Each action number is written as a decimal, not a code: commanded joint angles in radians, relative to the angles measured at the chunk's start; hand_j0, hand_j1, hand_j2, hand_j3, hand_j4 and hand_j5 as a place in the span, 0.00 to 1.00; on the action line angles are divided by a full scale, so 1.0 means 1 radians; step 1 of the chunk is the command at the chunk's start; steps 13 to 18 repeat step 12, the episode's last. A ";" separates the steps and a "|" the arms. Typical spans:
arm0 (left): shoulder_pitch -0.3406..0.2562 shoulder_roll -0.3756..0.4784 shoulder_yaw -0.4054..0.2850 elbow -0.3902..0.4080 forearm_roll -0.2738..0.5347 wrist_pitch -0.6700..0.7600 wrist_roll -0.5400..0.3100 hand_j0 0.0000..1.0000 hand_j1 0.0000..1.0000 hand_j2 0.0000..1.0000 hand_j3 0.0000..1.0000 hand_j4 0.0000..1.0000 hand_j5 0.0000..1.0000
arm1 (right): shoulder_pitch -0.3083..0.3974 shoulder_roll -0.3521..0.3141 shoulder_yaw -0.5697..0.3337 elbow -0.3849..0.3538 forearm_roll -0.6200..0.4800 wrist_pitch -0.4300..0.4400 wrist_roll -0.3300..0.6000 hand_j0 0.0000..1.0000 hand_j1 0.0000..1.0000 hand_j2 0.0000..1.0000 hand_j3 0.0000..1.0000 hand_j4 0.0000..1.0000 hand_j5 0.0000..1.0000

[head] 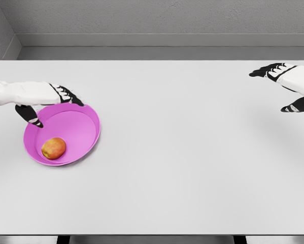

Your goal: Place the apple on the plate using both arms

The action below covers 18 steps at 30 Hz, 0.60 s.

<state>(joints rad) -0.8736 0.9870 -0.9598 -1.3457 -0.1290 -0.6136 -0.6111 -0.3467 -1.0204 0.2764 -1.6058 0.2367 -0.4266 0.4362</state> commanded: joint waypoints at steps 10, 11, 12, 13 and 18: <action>0.022 0.025 0.049 0.048 0.084 0.003 0.000 1.00 1.00 1.00 1.00 1.00 1.00 | 0.000 0.000 0.001 -0.009 -0.005 0.002 -0.001 1.00 1.00 1.00 1.00 1.00 1.00; 0.022 0.027 0.049 0.048 0.084 0.003 0.000 1.00 1.00 1.00 1.00 1.00 1.00 | 0.002 0.000 0.001 -0.009 -0.005 0.002 -0.001 1.00 1.00 1.00 1.00 1.00 1.00; 0.022 0.025 0.049 0.048 0.084 0.003 0.000 1.00 1.00 1.00 1.00 1.00 1.00 | 0.006 0.000 0.000 -0.009 -0.005 0.002 -0.001 1.00 1.00 1.00 1.00 1.00 1.00; 0.022 0.025 0.049 0.048 0.084 0.003 0.000 1.00 1.00 1.00 1.00 1.00 1.00 | 0.006 0.000 0.000 -0.009 -0.005 0.002 -0.001 1.00 1.00 1.00 1.00 1.00 1.00; 0.022 0.025 0.049 0.048 0.084 0.003 0.000 1.00 1.00 1.00 1.00 1.00 1.00 | 0.006 0.000 0.000 -0.009 -0.005 0.002 -0.001 1.00 1.00 1.00 1.00 1.00 1.00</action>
